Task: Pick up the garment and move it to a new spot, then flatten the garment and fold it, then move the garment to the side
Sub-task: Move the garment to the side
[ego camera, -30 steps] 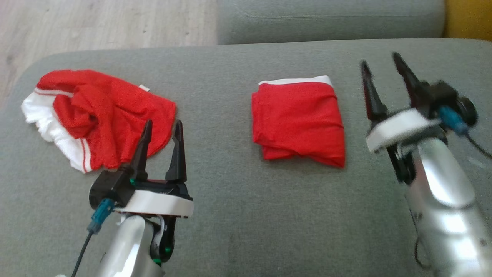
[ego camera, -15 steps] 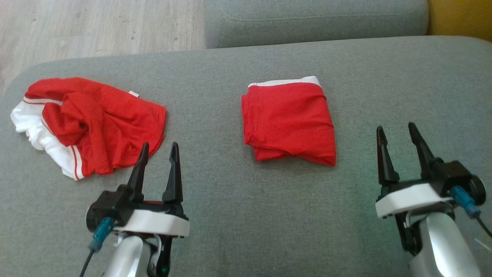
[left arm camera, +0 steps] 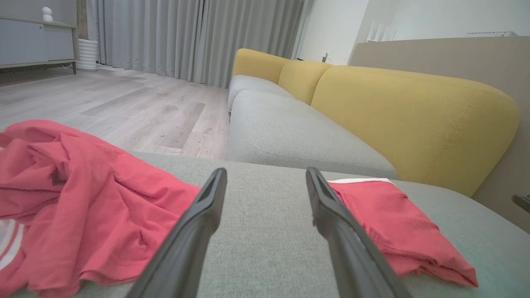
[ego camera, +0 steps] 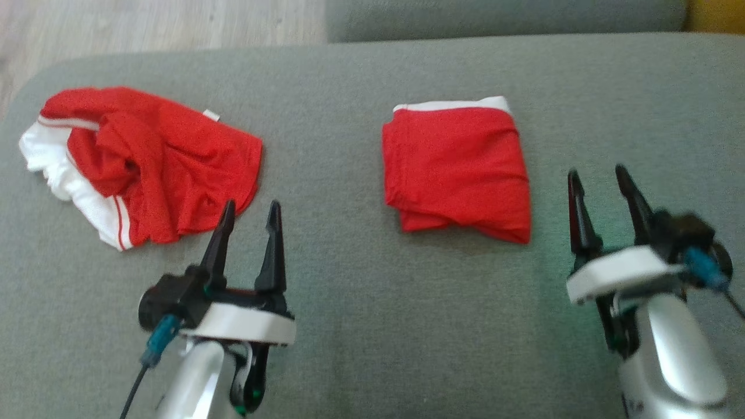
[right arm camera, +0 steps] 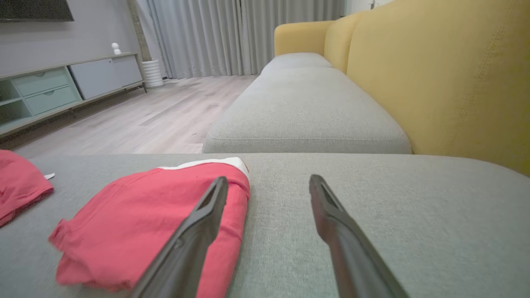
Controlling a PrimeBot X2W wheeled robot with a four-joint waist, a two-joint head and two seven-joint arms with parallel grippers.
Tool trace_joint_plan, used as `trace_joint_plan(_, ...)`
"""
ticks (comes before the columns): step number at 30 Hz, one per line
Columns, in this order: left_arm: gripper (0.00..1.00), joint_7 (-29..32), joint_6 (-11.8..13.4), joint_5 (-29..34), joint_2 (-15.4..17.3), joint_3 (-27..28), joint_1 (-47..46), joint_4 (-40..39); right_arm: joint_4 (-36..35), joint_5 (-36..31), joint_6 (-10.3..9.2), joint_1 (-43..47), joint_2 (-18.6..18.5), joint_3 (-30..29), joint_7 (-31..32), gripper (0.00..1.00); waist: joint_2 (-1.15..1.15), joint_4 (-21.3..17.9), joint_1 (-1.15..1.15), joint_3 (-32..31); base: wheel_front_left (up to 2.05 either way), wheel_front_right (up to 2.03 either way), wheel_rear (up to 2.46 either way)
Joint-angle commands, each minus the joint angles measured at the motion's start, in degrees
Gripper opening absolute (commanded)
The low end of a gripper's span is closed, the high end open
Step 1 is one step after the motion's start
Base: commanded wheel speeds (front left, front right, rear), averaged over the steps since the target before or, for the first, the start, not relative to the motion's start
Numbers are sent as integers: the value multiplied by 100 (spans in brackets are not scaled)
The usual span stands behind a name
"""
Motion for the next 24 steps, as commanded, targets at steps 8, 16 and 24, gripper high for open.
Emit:
trace_joint_plan(8, 100, -46, -20, -137, 44, -70, -651, -102, 1116, 477, -4, -1210, 22, 136, 601, 100, 0, 533, -1, 649, 0, 0, 0)
trace_joint_plan(16, 100, -46, 4, -234, 44, -237, -808, -63, 2329, 721, -4, -1810, 22, 267, 751, 100, 0, 763, -1, 846, 0, 0, 0)
trace_joint_plan(24, 100, -46, 33, -229, 44, -281, -861, -13, 3085, 490, -4, -2194, 22, 617, 430, 0, 0, 709, -1, 838, 0, 0, 0)
